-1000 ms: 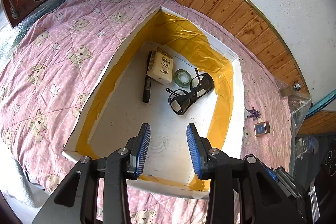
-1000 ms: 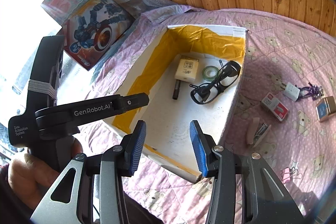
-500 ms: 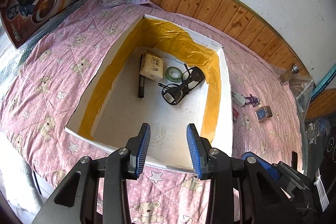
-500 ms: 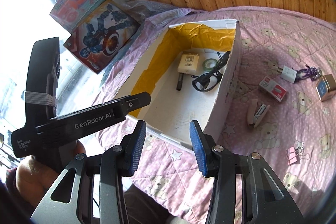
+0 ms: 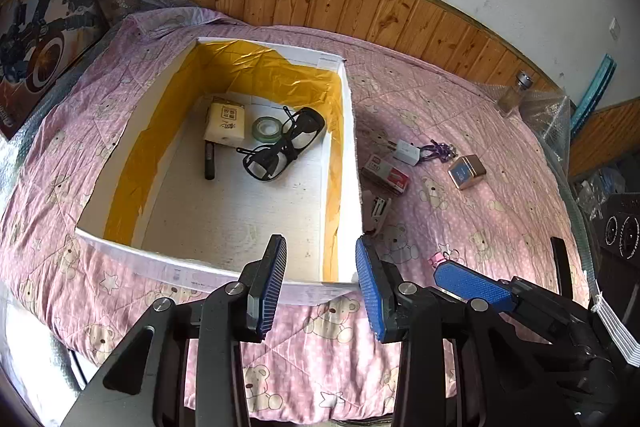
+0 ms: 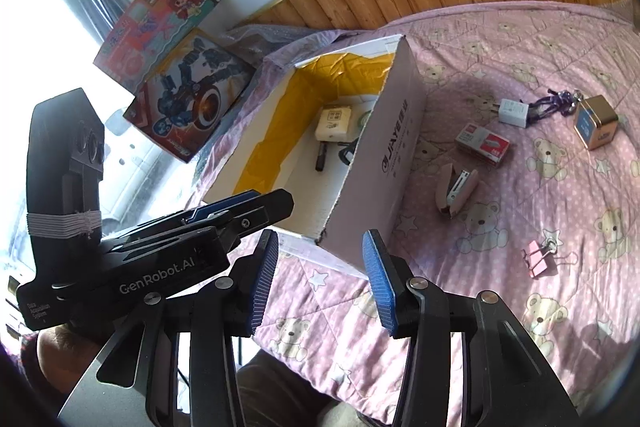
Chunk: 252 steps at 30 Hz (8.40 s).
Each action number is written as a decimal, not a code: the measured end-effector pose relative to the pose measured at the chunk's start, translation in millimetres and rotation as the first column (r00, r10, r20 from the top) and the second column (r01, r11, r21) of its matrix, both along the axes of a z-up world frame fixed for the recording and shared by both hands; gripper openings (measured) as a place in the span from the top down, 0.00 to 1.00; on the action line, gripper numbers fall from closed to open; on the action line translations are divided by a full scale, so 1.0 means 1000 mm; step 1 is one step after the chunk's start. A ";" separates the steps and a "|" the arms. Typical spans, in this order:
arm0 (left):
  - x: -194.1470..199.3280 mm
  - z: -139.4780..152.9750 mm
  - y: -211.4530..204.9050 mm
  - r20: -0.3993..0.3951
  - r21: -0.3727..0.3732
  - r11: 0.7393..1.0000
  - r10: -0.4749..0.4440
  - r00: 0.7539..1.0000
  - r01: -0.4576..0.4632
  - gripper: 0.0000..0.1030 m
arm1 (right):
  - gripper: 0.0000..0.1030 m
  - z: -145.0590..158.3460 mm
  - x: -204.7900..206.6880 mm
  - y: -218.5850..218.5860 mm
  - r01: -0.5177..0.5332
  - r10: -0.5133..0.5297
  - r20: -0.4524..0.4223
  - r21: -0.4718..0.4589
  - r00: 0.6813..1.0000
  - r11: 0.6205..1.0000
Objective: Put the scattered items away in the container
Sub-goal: 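Move the left tool to the pink stapler while the right tool approaches the pink binder clip, then grasp the pink stapler with the left tool while the right tool grasps the pink binder clip, then carry the pink stapler and binder clip over the white box with both tools, then open both tools to drop the stapler and binder clip into the box, then withdraw both tools from the box toward the remaining items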
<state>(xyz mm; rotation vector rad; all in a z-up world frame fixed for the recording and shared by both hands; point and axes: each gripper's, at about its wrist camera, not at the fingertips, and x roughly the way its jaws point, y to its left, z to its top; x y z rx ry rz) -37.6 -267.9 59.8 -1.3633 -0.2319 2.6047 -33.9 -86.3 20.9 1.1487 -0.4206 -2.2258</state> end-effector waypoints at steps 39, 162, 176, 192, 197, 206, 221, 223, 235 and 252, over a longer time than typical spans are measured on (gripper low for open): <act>-0.095 -0.109 0.143 0.168 -0.040 0.990 -0.125 0.978 0.134 0.63 | 0.62 -0.117 -0.029 0.147 0.302 -0.302 0.235 0.034 0.924 0.953; 0.003 0.007 -0.079 -0.167 0.352 0.935 0.104 0.980 -0.039 0.59 | 0.92 0.055 -0.003 -0.080 -0.004 0.058 -0.214 0.245 0.975 0.970; -0.012 0.012 -0.120 -0.166 0.336 0.935 0.173 0.971 -0.109 0.59 | 0.92 0.057 -0.019 -0.115 -0.067 0.126 -0.213 0.265 0.969 0.962; -0.045 -0.003 -0.137 -0.099 0.220 0.963 0.183 0.978 -0.158 0.59 | 0.91 0.027 -0.062 -0.138 -0.100 0.129 -0.099 0.250 0.987 0.963; -0.057 -0.013 -0.138 -0.064 0.150 0.975 0.173 0.983 -0.161 0.59 | 0.91 0.015 -0.078 -0.146 -0.124 0.136 -0.031 0.251 0.990 0.960; -0.075 -0.033 -0.136 0.017 0.094 0.987 0.130 0.991 -0.131 0.58 | 0.91 -0.002 -0.092 -0.163 -0.169 0.164 0.044 0.288 0.986 0.942; -0.082 -0.045 -0.156 0.054 0.115 0.975 0.186 0.981 -0.191 0.54 | 0.83 -0.008 -0.098 -0.170 -0.157 0.142 0.071 0.299 0.987 0.941; -0.081 -0.044 -0.157 0.052 0.122 0.974 0.185 0.981 -0.191 0.54 | 0.83 -0.009 -0.097 -0.169 -0.152 0.136 0.075 0.298 0.988 0.942; -0.074 -0.042 -0.156 0.055 0.145 0.973 0.175 0.983 -0.181 0.54 | 0.83 -0.008 -0.089 -0.171 -0.154 0.137 0.076 0.300 0.988 0.941; -0.060 -0.036 -0.143 0.055 0.161 0.974 0.150 0.987 -0.157 0.54 | 0.82 0.000 -0.075 -0.162 -0.142 0.130 0.060 0.287 0.990 0.947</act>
